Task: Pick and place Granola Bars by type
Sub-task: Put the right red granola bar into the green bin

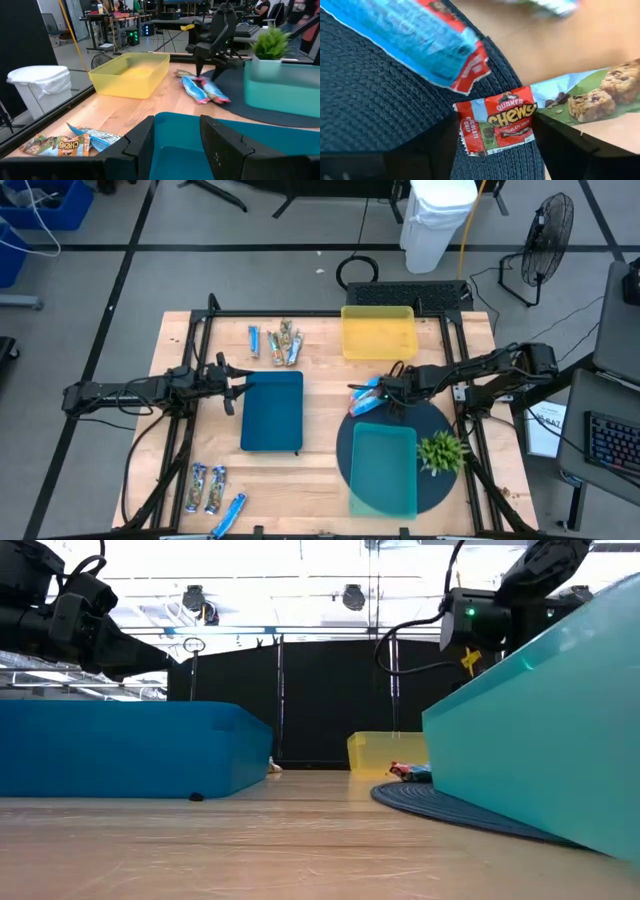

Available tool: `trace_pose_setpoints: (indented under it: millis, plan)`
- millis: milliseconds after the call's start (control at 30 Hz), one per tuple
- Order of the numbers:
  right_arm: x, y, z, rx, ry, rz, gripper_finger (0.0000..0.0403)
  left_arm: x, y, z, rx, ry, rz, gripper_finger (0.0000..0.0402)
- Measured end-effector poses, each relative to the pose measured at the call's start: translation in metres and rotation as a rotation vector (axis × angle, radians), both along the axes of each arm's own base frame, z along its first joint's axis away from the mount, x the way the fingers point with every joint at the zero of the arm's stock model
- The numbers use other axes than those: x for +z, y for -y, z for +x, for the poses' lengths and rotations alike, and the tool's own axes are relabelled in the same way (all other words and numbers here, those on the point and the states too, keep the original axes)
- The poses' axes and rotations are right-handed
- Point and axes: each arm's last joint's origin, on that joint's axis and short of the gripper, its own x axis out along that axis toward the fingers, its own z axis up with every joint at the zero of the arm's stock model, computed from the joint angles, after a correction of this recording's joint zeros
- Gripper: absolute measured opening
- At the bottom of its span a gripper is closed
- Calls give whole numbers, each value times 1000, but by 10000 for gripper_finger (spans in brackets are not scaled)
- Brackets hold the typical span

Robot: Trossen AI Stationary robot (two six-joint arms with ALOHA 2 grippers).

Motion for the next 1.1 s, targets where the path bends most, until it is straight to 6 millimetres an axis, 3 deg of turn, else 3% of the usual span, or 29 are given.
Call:
trace_pose_setpoints:
  millis: [200,467,800,1100]
  plan:
    - [0,2,-1,-63,9,-58,179,0,0,0,0,0,0,161]
    - [-1,0,-1,-59,10,4,17,0,0,0,0,0,0,161]
    - [3,-7,1,-11,54,52,4,0,0,0,0,0,0,161]
    - [41,-25,2,57,346,67,1,0,0,0,0,0,0,161]
